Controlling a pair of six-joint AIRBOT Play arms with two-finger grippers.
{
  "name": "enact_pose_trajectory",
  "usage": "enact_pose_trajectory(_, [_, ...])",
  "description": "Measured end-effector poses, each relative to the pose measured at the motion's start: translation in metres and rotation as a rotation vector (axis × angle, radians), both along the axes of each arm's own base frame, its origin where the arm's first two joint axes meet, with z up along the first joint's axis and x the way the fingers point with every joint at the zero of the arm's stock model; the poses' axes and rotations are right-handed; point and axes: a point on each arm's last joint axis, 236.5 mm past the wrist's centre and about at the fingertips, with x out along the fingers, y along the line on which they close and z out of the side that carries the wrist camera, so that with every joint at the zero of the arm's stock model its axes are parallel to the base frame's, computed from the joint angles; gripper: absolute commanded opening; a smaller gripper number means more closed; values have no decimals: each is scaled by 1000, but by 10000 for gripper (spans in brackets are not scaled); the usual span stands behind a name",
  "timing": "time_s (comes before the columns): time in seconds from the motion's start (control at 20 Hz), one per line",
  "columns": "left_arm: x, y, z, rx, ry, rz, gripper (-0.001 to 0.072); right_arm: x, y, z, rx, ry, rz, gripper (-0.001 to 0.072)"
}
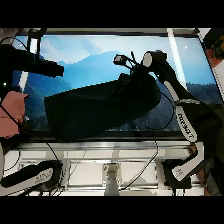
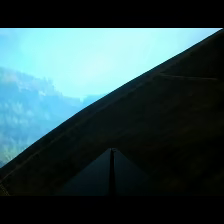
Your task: Fold the clothes and pants, and hang the long-sleeved shirts on hangers.
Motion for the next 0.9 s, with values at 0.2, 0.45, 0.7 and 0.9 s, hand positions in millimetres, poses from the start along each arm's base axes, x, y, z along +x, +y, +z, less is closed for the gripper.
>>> enact_pose_trajectory(0.2, [0, 0, 0, 0, 0, -1, 8, 1, -4, -15, -42, 11, 32, 608])
enact_pose_trajectory(0.45, [0, -1, 0, 0, 0, -2, 8, 8, -13, -35, -74, 20, 31, 593])
enact_pose_trajectory(0.7, [0, -1, 0, 0, 0, -3, 8, 27, -21, -41, -82, -37, 5, 52])
enact_pose_trajectory(0.9, [0, -1, 0, 0, 1, -3, 8, 40, -31, -37, -43, -37, -181, 47])
